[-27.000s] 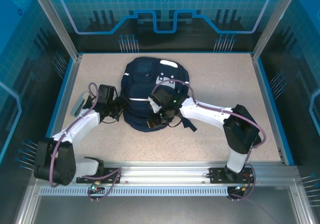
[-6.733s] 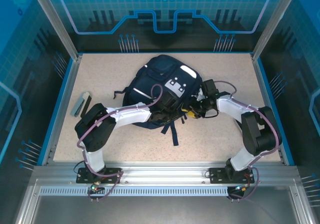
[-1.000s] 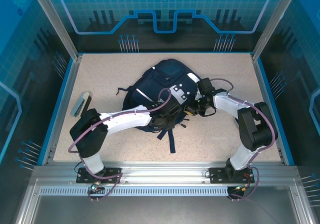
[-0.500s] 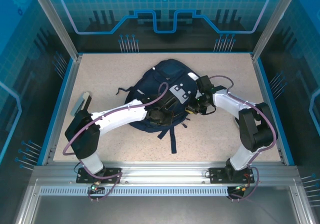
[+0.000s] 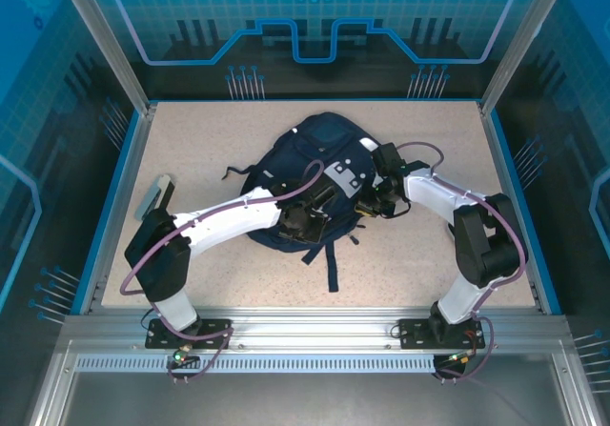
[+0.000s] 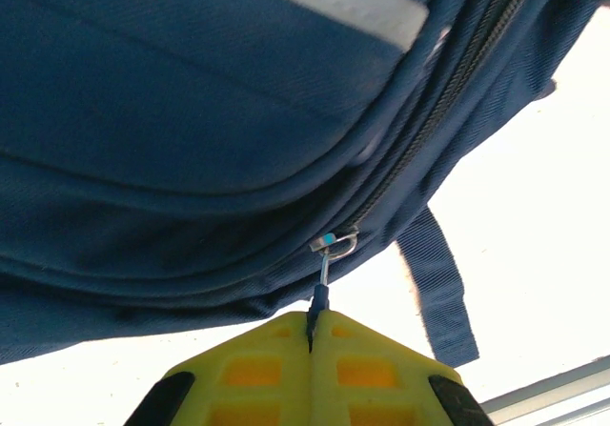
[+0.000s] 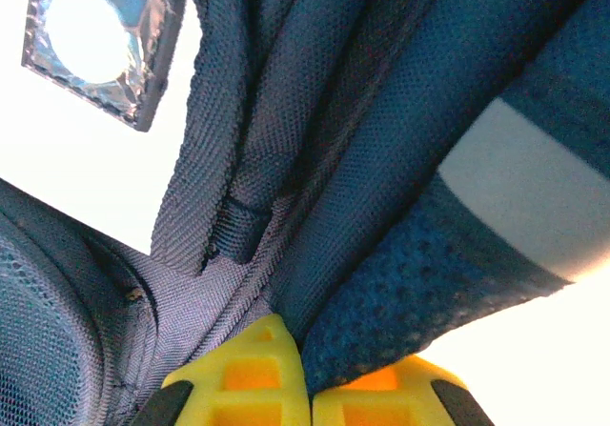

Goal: Pack the student bag
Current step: Unzip the student bag at the center of the table.

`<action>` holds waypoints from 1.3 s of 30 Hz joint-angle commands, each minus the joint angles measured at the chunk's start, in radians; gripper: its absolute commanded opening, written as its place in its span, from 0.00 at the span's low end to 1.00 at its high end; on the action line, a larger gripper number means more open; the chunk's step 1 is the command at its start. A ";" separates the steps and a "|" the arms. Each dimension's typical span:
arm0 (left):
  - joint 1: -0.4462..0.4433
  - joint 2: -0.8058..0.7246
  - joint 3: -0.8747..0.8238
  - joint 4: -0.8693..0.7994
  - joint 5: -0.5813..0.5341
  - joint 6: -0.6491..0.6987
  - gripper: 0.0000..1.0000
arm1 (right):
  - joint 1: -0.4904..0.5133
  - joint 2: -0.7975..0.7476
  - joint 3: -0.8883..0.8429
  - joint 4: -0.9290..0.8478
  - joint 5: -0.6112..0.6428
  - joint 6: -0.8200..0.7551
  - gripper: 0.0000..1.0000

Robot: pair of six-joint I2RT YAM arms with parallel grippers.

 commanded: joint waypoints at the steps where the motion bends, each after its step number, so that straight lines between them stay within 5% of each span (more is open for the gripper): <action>1: 0.027 -0.025 -0.024 -0.225 -0.102 0.028 0.00 | -0.029 0.029 0.016 -0.093 0.204 -0.021 0.00; 10: 0.069 -0.055 -0.079 -0.298 -0.222 0.021 0.00 | -0.032 0.051 0.049 -0.098 0.216 -0.042 0.00; 17: 0.082 -0.076 -0.110 -0.123 -0.072 0.058 0.00 | -0.032 0.044 0.070 -0.065 0.125 -0.083 0.08; 20: 0.083 -0.073 -0.135 -0.062 -0.008 0.061 0.08 | -0.032 0.045 0.068 -0.064 0.112 -0.082 0.08; 29: 0.097 -0.046 -0.160 -0.025 -0.004 0.034 0.24 | -0.032 0.034 0.057 -0.062 0.106 -0.074 0.08; 39: 0.110 -0.038 -0.180 0.032 0.037 0.033 0.25 | -0.032 0.030 0.060 -0.063 0.104 -0.071 0.08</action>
